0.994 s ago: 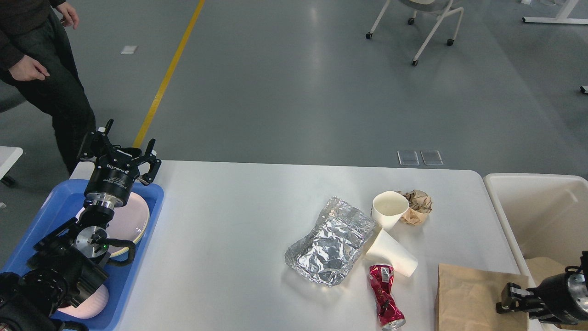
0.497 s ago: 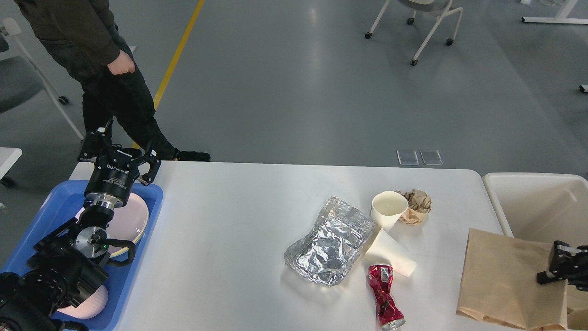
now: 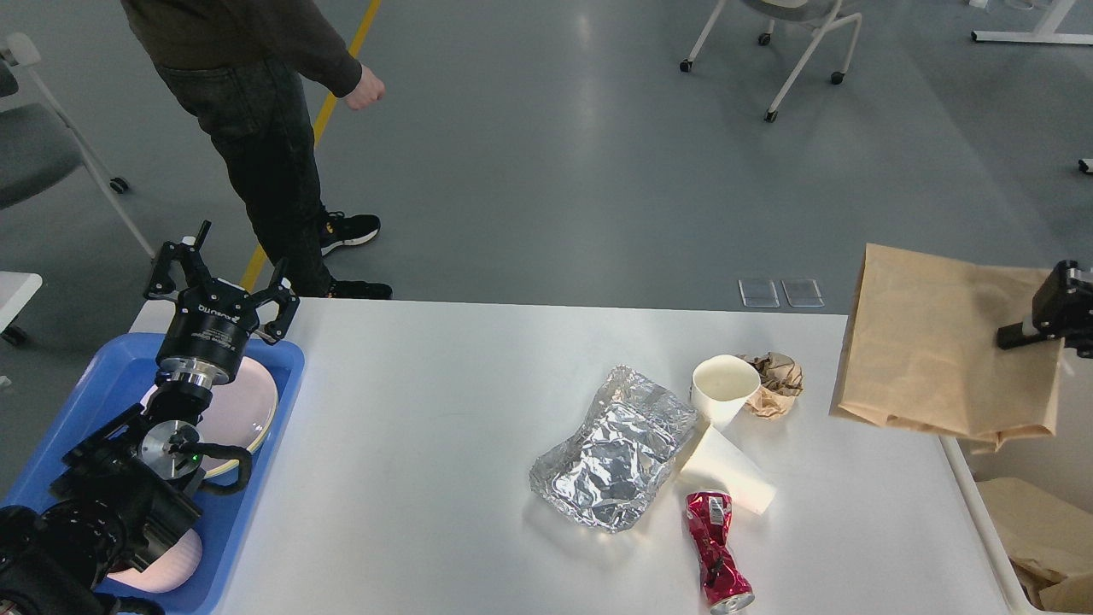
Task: Tidy desktop
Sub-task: 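Lift the second paper bag up over the white bin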
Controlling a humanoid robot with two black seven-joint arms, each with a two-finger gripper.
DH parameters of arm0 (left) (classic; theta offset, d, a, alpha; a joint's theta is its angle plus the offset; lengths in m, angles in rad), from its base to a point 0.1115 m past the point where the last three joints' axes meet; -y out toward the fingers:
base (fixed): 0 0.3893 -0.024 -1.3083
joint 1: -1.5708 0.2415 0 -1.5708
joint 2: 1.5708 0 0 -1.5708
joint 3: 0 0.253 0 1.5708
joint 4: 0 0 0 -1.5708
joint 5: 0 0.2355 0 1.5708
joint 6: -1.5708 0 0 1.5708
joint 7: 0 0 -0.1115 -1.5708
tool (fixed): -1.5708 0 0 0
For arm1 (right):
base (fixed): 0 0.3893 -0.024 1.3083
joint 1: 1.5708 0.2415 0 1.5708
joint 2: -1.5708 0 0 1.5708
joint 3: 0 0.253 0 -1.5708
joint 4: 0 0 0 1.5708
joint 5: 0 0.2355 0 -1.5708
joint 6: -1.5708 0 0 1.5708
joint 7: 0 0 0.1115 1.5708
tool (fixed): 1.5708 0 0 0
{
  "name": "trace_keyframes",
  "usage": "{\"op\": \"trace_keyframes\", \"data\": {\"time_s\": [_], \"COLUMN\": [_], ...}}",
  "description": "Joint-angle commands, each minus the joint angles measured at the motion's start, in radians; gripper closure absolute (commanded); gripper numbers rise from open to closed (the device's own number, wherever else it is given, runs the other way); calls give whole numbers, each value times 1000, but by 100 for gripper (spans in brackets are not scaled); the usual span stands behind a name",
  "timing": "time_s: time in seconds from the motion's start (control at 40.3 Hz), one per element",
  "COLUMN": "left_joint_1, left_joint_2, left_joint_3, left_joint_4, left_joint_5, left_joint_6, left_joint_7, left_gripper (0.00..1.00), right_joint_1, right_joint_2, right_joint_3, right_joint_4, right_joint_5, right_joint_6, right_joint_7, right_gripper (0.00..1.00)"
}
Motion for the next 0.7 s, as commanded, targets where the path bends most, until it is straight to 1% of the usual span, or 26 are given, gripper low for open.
{"op": "trace_keyframes", "data": {"time_s": [0.0,0.199,0.497,0.671], "left_joint_1": [0,0,0,0], "left_joint_2": [0,0,0,0], "left_joint_3": [0,0,0,0], "left_joint_4": [0,0,0,0], "left_joint_5": [0,0,0,0], "left_joint_6": [0,0,0,0], "left_joint_7": [1,1,-1,1], "left_gripper": [4,4,4,4], "right_joint_1": [76,128,139,139], "right_joint_2": [4,4,1,1], "right_joint_3": [4,15,88,94], "right_joint_4": [-25,-43,-71,-71], "right_joint_5": [1,4,10,13], "right_joint_6": [0,0,0,0], "right_joint_7": [0,0,0,0], "right_gripper": [100,100,100,100]}}
